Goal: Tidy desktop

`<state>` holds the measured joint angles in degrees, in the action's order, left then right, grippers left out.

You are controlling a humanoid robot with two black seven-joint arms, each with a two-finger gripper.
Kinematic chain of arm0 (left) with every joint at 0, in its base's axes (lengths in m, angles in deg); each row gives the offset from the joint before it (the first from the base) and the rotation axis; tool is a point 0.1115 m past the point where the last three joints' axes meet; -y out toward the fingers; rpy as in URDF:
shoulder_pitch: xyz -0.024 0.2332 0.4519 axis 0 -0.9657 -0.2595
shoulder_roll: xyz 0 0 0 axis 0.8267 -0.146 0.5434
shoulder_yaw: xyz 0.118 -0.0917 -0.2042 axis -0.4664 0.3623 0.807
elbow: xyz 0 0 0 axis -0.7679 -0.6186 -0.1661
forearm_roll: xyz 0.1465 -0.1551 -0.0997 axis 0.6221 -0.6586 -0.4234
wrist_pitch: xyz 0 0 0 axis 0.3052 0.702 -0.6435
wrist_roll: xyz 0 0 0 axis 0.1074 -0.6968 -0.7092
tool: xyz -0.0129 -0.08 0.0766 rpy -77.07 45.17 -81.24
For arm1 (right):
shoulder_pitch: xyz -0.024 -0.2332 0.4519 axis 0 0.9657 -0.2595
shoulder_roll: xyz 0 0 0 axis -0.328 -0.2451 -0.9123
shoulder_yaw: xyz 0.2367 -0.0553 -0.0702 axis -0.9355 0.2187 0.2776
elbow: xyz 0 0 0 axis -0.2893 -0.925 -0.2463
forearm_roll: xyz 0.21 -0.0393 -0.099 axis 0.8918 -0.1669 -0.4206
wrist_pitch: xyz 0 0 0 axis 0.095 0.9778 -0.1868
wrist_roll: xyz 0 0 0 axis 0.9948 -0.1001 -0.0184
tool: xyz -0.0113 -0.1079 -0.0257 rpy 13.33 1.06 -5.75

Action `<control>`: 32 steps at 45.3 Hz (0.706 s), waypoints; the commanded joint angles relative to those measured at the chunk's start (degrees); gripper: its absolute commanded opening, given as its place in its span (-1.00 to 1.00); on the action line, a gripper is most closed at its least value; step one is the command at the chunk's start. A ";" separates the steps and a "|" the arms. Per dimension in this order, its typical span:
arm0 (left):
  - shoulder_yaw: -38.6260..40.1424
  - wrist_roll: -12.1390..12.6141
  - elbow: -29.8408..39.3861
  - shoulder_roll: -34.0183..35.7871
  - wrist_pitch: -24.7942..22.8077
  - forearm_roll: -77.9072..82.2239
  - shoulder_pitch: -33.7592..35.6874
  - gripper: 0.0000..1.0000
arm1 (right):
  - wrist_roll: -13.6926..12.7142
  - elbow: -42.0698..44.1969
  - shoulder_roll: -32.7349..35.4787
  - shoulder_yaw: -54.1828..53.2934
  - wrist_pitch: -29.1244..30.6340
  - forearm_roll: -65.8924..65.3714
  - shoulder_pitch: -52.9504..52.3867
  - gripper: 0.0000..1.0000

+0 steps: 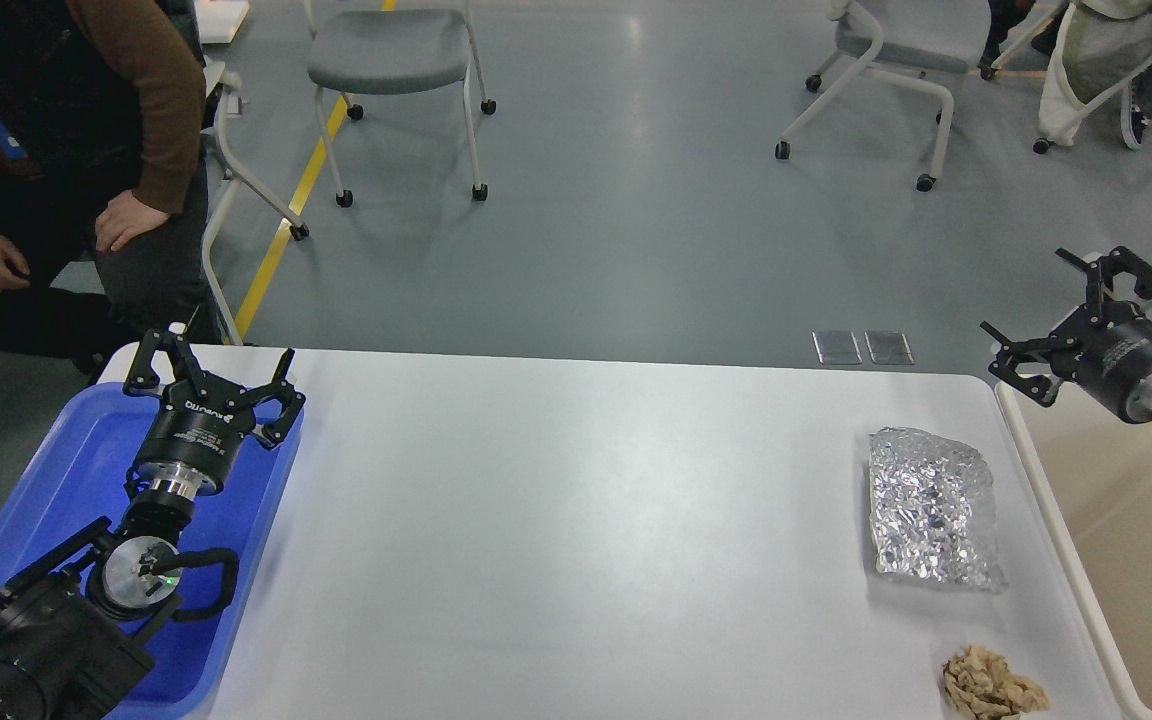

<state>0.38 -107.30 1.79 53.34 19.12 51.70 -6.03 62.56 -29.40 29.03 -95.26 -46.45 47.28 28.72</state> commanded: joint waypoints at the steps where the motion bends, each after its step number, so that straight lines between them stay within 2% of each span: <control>1: 0.00 -0.08 0.01 0.00 0.00 -0.01 0.00 1.00 | 0.01 -10.56 -1.17 -6.19 1.99 -0.14 -0.76 1.00; 7: -0.09 0.01 0.01 0.00 0.00 -0.01 0.00 1.00 | 0.01 -13.12 -4.33 -6.45 2.17 -0.14 -0.94 1.00; 19: -0.09 -0.08 0.01 0.00 0.00 -0.01 0.00 1.00 | 0.01 -13.03 -15.58 -7.24 1.99 -0.22 -0.15 1.00; 32: 0.00 -0.08 0.01 0.00 0.00 -0.01 0.00 1.00 | 0.01 -12.07 -21.56 -6.54 2.08 -0.75 3.19 1.00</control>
<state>0.31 -107.38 1.79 53.34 19.12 51.69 -6.03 62.59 -41.67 12.92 -101.87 -44.48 47.06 29.48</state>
